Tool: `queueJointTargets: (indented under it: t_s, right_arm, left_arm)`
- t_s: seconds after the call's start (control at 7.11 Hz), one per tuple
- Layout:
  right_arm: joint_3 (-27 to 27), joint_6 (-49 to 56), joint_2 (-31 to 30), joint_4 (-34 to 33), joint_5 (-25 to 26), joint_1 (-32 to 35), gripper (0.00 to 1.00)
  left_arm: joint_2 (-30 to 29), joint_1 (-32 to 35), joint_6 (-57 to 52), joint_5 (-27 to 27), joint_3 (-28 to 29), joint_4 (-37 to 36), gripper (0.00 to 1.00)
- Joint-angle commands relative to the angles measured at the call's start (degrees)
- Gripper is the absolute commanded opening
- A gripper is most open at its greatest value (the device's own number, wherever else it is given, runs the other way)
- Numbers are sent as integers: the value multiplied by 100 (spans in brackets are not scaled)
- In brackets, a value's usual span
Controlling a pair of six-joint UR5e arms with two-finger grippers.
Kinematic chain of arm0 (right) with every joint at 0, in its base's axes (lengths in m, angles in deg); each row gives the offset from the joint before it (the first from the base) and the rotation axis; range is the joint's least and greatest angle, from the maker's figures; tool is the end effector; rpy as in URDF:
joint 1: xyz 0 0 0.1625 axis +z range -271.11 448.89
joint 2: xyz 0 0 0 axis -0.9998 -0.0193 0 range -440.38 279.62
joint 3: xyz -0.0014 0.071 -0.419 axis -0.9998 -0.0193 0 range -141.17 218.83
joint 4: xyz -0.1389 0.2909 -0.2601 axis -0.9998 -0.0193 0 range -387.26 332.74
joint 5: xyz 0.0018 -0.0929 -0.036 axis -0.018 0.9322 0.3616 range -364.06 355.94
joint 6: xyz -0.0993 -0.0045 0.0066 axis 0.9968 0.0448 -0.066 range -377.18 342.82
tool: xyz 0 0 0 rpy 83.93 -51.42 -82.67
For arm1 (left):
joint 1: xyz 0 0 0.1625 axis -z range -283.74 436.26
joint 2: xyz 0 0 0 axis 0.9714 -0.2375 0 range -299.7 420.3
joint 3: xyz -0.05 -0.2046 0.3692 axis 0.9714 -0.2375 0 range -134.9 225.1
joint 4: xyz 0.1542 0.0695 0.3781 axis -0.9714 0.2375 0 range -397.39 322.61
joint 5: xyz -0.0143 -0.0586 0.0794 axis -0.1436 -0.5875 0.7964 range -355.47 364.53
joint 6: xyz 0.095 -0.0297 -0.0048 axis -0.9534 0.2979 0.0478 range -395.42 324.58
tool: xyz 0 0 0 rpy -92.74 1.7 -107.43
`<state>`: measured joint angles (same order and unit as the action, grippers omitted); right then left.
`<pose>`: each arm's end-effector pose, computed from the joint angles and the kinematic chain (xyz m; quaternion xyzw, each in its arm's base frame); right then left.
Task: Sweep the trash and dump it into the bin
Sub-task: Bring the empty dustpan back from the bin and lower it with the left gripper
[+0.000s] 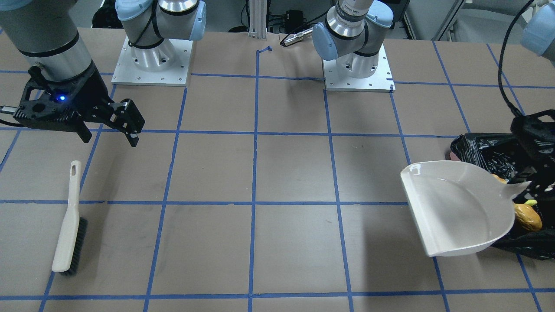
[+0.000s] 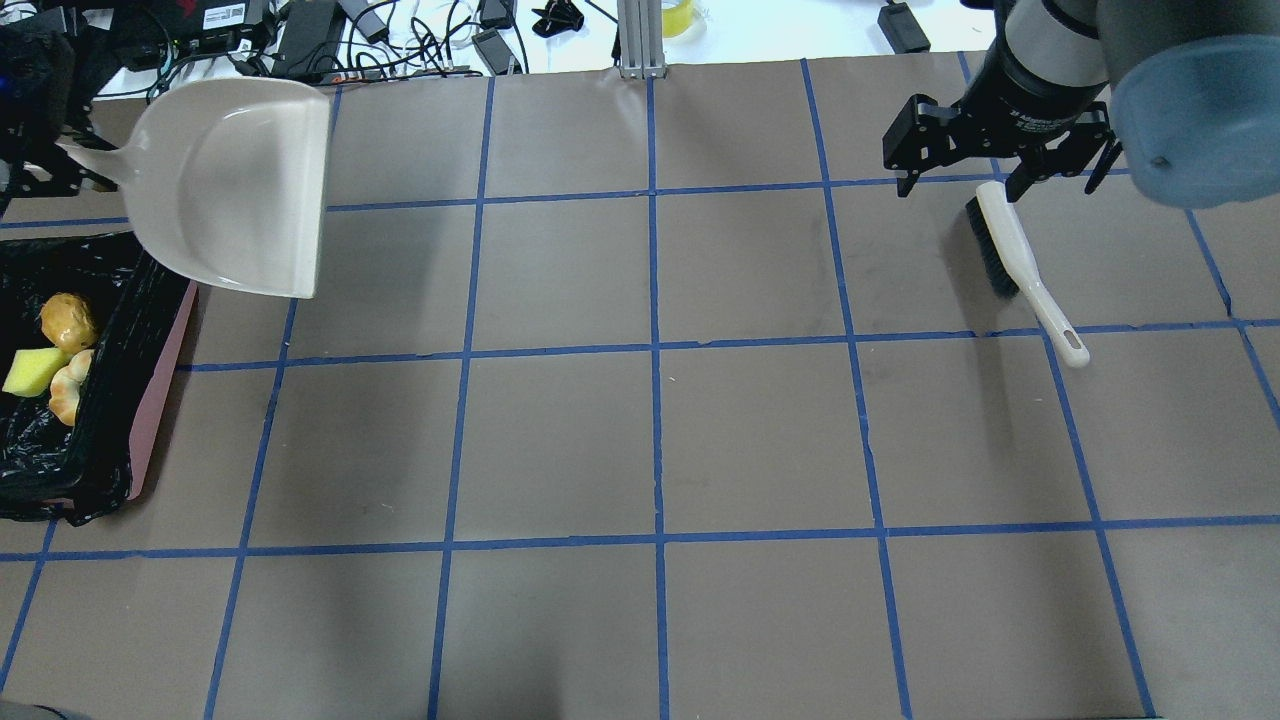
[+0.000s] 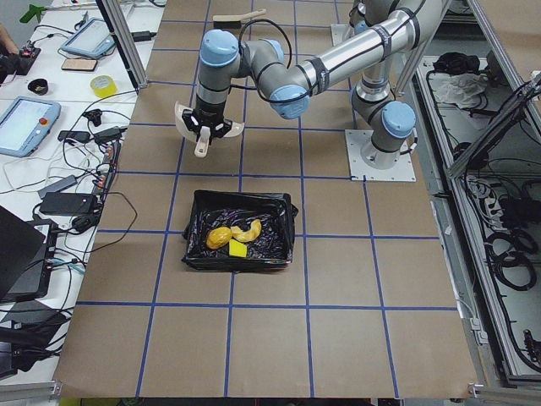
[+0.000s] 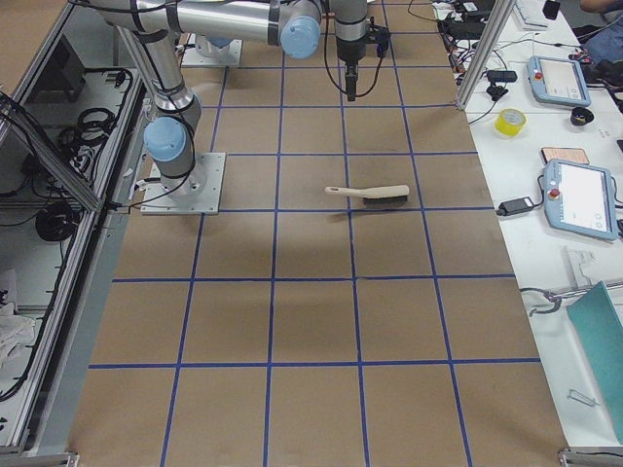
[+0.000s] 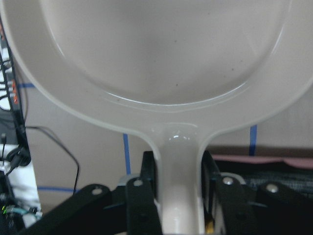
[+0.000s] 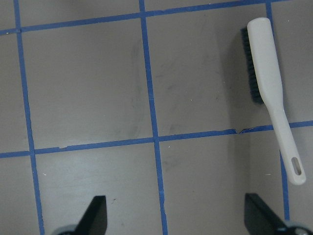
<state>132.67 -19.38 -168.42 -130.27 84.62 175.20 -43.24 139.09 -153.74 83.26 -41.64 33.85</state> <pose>0.1020 -0.5238 0.4613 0.0506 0.9967 -0.0631 0.0107 0.1373 -0.6022 0.4238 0.7138 0.6895 -0.1154 0.0413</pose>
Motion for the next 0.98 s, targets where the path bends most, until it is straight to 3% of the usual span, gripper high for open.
queueJointTargets:
  t_s: [0.0, 0.28, 0.56, 0.84]
  right_arm:
    - [-6, 0, -2, 0, 9, 0, 100]
    - [3, -9, -2, 0, 9, -9, 100]
    - [3, -9, -2, 0, 9, -9, 100]
    - [3, 0, 6, -9, 9, -9, 100]
  left_arm:
    - [-437, 378, 631, -700, -10, 391, 0]
    - [-1113, 625, 670, -658, 139, 347, 0]
    - [-1308, 1081, 782, -72, 149, 321, 0]
    - [-1528, 1118, 740, -16, 61, 85, 0]
